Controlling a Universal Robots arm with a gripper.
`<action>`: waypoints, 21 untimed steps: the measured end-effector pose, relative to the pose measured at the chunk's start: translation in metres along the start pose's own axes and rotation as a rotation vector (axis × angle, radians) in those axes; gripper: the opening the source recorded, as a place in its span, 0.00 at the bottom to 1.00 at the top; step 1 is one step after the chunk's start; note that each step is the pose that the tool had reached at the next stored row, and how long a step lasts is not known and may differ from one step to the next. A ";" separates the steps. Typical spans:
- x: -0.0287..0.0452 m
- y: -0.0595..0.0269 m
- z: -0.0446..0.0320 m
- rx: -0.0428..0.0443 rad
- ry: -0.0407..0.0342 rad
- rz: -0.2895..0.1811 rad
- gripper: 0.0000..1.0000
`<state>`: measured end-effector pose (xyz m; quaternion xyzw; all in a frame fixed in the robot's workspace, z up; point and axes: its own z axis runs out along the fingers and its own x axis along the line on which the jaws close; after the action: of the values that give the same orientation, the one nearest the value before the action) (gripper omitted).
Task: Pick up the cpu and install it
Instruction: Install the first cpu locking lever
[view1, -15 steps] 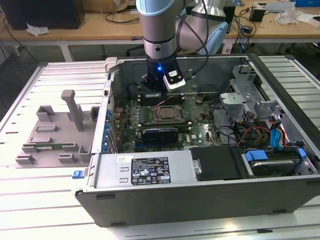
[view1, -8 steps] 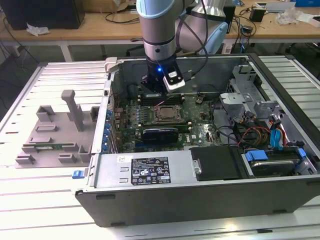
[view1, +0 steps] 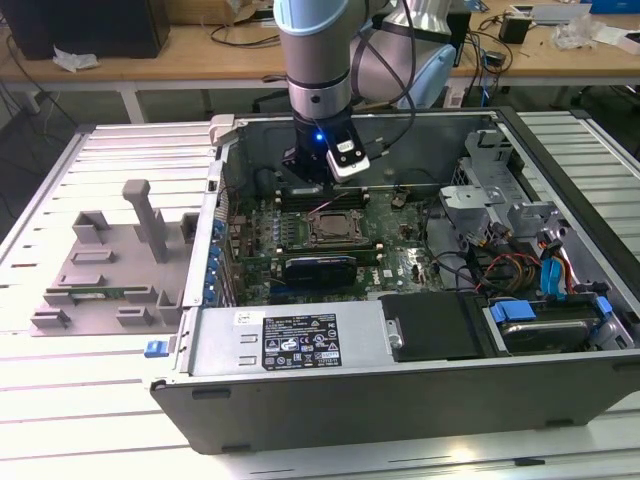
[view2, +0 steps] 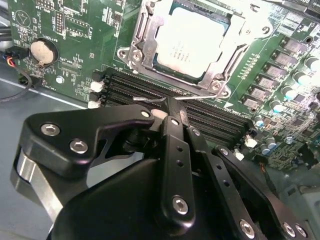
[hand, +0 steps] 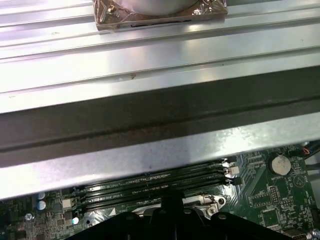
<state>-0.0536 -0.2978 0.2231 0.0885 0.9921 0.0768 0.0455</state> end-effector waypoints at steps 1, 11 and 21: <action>0.0000 -0.0001 0.0005 -0.0009 -0.0050 -0.001 0.11; 0.0005 -0.0008 0.0049 -0.0141 -0.0798 -0.009 0.11; 0.0080 -0.0013 0.0096 0.0063 -0.1015 0.060 0.11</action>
<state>-0.0607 -0.2962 0.2128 0.1221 0.9856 0.0704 0.0931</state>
